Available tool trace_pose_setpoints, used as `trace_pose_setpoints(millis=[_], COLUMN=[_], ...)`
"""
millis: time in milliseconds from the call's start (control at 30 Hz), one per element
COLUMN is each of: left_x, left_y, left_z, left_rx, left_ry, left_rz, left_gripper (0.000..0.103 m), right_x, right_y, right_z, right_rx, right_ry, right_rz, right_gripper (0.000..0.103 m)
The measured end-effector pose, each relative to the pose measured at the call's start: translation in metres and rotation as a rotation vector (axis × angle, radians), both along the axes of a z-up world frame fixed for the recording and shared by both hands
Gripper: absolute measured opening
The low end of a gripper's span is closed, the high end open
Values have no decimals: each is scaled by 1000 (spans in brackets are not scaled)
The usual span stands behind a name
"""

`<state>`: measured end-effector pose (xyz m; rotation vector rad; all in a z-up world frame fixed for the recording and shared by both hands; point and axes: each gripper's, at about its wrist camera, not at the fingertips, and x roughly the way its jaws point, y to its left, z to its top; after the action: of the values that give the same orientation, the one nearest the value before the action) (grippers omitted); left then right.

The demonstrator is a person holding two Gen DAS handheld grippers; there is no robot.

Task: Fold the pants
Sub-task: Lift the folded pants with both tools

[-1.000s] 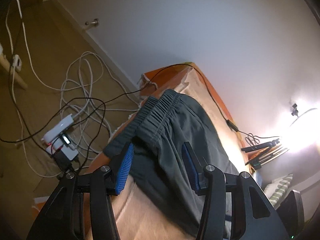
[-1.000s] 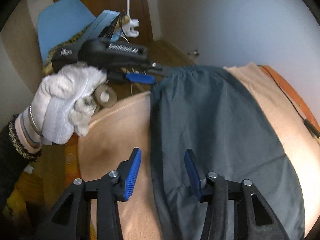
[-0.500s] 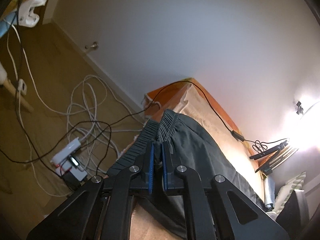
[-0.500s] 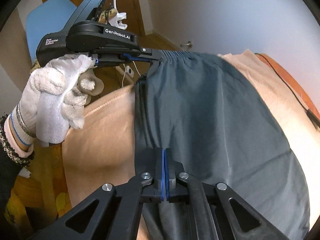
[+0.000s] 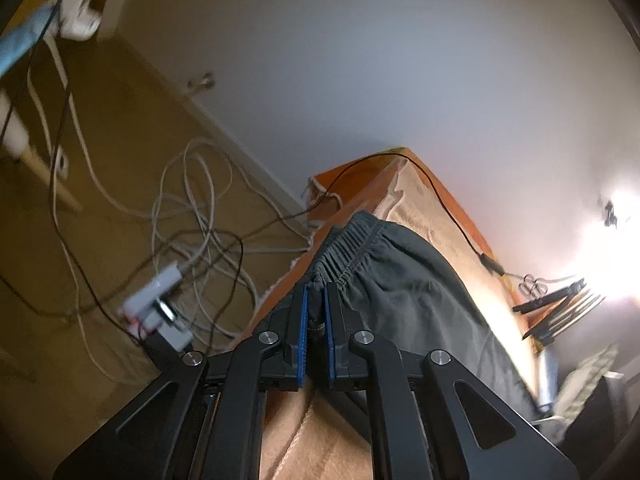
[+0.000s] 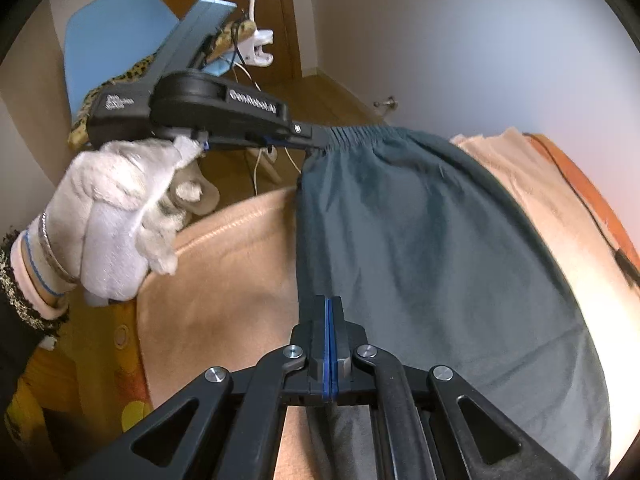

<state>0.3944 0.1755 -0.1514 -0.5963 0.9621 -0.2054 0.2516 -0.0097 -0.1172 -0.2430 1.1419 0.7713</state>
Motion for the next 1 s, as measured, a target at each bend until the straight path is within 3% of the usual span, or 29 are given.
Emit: trace_pose_setpoints(millis=[67,167,333,433,667,833,1000], left_x=[2,-1,-4,-1,0,-7,-3], left_y=[8,15,19,18,14,13,12], left_z=[-10,-23,-32,-39,-37,-19,-24], left_rx=[-72,-152,-221,-271,-330,-269,-257], left_ry=[61,138,187,208,139,45,85], left_rz=[26,64,87,89,102,102,116], left_gripper=[20,45,54,55,54,53,53], right_x=[0,3,4,3,3,6,7], right_y=[-4,-11,-17,-19,-27,-32,-26], right_z=[-2,-1,1,0,-1,-2,-5], right_rx=[-6,-4,13,17,21,26,38], right_ry=[2,-3,-10,-7,-9,-4,11], right_rz=[-8,-27,-39,-43,-67,-75,-70], right_gripper=[0,0,0,0,0,0,0])
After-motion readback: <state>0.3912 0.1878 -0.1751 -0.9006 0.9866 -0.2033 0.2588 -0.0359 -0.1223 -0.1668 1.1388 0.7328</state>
